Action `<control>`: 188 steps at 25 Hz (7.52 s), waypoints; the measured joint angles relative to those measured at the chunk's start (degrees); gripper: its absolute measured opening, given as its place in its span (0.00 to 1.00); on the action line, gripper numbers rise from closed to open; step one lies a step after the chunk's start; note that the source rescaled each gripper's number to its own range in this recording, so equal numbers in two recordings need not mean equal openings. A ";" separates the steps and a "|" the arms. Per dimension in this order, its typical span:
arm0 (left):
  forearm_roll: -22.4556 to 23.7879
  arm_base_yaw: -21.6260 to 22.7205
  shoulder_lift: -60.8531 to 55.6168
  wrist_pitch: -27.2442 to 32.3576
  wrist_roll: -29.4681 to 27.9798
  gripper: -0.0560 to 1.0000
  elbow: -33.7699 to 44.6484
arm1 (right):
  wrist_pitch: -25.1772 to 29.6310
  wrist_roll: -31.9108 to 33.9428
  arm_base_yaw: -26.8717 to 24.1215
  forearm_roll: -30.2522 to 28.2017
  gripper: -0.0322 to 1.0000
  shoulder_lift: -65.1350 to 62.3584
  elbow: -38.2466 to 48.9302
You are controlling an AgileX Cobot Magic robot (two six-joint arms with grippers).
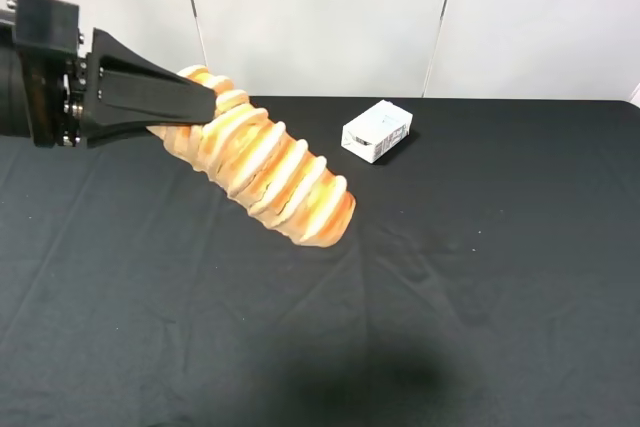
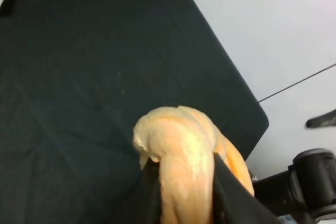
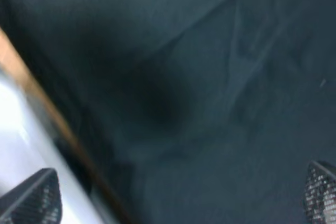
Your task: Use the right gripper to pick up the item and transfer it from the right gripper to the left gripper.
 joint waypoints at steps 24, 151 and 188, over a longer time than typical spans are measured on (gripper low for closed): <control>0.57 0.00 0.00 0.60 0.00 0.07 0.00 | -7.47 5.90 0.00 -6.37 1.00 -5.23 2.50; 85.30 0.00 28.25 5.45 -54.22 1.00 -21.05 | -7.53 6.27 -33.47 -5.94 1.00 -7.96 2.50; 85.30 0.00 -6.89 29.31 -54.27 0.99 -34.10 | -7.53 6.27 -33.47 -5.94 1.00 -7.96 2.50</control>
